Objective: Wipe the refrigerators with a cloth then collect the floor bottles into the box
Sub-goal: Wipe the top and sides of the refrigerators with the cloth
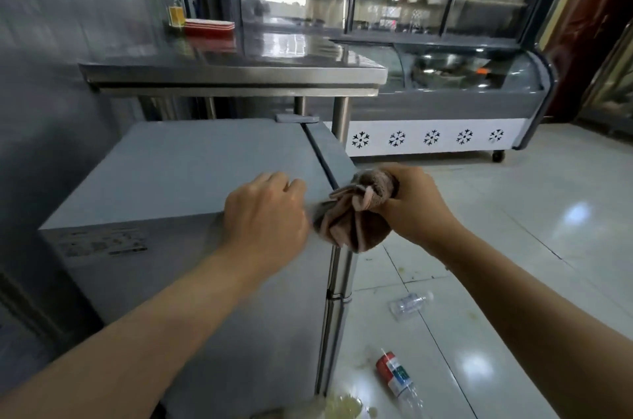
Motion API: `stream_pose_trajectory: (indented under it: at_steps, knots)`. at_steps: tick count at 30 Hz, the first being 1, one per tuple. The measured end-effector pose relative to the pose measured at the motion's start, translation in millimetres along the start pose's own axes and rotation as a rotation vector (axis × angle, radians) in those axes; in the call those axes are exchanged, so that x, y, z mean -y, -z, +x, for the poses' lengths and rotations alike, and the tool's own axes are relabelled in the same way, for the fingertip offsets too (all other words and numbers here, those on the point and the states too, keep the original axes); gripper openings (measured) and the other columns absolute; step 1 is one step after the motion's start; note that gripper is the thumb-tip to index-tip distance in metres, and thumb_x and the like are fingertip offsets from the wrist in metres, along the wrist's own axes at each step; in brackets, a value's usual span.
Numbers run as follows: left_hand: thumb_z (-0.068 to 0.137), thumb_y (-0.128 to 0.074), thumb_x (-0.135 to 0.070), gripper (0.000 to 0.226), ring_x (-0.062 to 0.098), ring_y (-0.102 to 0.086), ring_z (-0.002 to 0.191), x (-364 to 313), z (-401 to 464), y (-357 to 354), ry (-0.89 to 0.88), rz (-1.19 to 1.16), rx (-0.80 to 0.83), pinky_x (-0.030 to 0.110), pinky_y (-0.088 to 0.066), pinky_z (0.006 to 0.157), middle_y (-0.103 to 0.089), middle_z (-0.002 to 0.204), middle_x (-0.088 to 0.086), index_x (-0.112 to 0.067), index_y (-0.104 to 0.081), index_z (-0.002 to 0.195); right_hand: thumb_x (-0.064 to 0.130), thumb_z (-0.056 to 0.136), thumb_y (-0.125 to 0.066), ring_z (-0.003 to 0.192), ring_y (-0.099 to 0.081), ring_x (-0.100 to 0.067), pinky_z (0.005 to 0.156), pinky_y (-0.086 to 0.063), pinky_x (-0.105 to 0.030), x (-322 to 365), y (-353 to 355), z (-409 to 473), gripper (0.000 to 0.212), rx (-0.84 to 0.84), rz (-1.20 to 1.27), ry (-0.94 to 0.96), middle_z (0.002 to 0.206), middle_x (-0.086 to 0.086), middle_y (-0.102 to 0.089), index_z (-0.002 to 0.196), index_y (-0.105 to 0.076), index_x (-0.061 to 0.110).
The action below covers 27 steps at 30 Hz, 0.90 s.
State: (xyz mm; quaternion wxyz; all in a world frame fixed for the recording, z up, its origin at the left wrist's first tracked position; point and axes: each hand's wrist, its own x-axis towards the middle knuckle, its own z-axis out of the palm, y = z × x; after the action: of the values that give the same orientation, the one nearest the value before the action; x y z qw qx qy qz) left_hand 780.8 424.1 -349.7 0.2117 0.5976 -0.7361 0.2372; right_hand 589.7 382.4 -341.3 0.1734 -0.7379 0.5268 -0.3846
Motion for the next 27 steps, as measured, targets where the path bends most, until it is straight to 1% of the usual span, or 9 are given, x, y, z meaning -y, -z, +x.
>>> stream_pose_trajectory:
  at_steps: [2,4,7,9,13,16,19,22,27]
  knots:
    - [0.07,-0.068,-0.019,0.012,0.029,-0.058,0.065,-0.4,6.2,8.5,0.027,-0.028,0.098,0.027,-0.028,0.049,-0.058,0.071,0.007,-0.011,-0.059,0.073,0.014,0.078,-0.073,0.067,-0.055,-0.014,0.059,-0.047,-0.026,2.8,11.2,1.2,0.012,0.092,0.053,-0.1,0.071,0.002,-0.062,0.076,-0.061,0.015]
    - [0.082,-0.054,-0.024,0.012,0.025,-0.057,0.084,-1.5,12.1,16.9,0.054,0.0,0.256,0.029,-0.029,0.055,-0.058,0.09,0.004,-0.015,-0.056,0.089,0.008,0.075,-0.071,0.065,-0.053,-0.012,0.055,-0.043,-0.025,8.2,20.0,-2.8,0.017,0.14,0.032,-0.179,0.07,0.003,-0.061,0.075,-0.058,0.019]
    - [0.085,-0.05,-0.023,0.018,0.023,-0.053,0.096,-1.7,15.4,31.3,0.006,0.02,0.468,0.031,-0.032,0.059,-0.052,0.104,0.003,-0.017,-0.049,0.102,-0.002,0.071,-0.065,0.067,-0.059,-0.02,0.053,-0.045,-0.025,19.9,35.6,-13.9,0.015,0.205,0.04,-0.229,0.075,-0.007,-0.065,0.08,-0.063,0.01]
    - [0.084,-0.053,-0.024,0.029,0.024,-0.051,0.104,-0.7,16.5,42.7,-0.009,-0.002,0.636,0.033,-0.037,0.066,-0.049,0.113,0.004,-0.017,-0.046,0.112,-0.006,0.071,-0.059,0.074,-0.06,-0.026,0.055,-0.044,-0.025,28.1,50.3,-19.7,0.018,0.247,0.0,-0.25,0.081,-0.012,-0.064,0.085,-0.064,0.004]
    - [0.087,-0.054,-0.029,0.054,0.026,-0.046,0.119,-2.4,28.0,76.5,0.024,-0.071,0.982,0.04,-0.043,0.09,-0.042,0.132,0.006,-0.018,-0.032,0.135,-0.011,0.071,-0.05,0.083,-0.055,-0.03,0.061,-0.034,-0.022,44.7,90.9,-29.6,0.022,0.331,-0.061,-0.336,0.093,-0.017,-0.059,0.085,-0.061,0.002]
    - [0.089,-0.052,-0.032,0.056,0.026,-0.049,0.116,-14.2,44.1,111.6,-0.025,-0.078,1.032,0.039,-0.042,0.089,-0.046,0.129,0.007,-0.017,-0.028,0.137,-0.005,0.079,-0.051,0.095,-0.047,-0.019,0.072,-0.036,-0.019,62.6,133.9,-39.9,0.026,0.38,-0.062,-0.358,0.099,-0.009,-0.055,0.095,-0.061,0.012]
    - [0.09,-0.05,-0.033,0.053,0.024,-0.051,0.113,-32.9,65.0,144.9,-0.082,-0.099,1.037,0.037,-0.042,0.086,-0.048,0.126,0.005,-0.019,-0.028,0.136,0.001,0.078,-0.053,0.102,-0.052,-0.021,0.087,-0.045,-0.031,77.8,181.8,-49.1,0.032,0.377,-0.089,-0.408,0.107,-0.006,-0.053,0.106,-0.058,0.016]
    - [0.091,-0.049,-0.031,0.052,0.023,-0.052,0.113,-58.0,88.8,171.6,-0.124,-0.152,1.01,0.036,-0.043,0.086,-0.05,0.126,0.003,-0.022,-0.029,0.138,0.005,0.078,-0.057,0.095,-0.053,-0.024,0.081,-0.046,-0.034,87.2,228.6,-58.0,0.037,0.329,-0.115,-0.471,0.109,-0.006,-0.05,0.112,-0.049,0.016]
    - [0.089,-0.048,-0.03,0.045,0.023,-0.054,0.113,-118.2,121.5,201.2,-0.131,-0.196,0.997,0.036,-0.045,0.089,-0.053,0.128,0.003,-0.023,-0.038,0.132,0.008,0.083,-0.051,0.088,-0.053,-0.026,0.074,-0.042,-0.031,75.3,303.1,-71.6,0.019,0.274,-0.146,-0.48,0.104,-0.008,-0.05,0.099,-0.047,0.019]
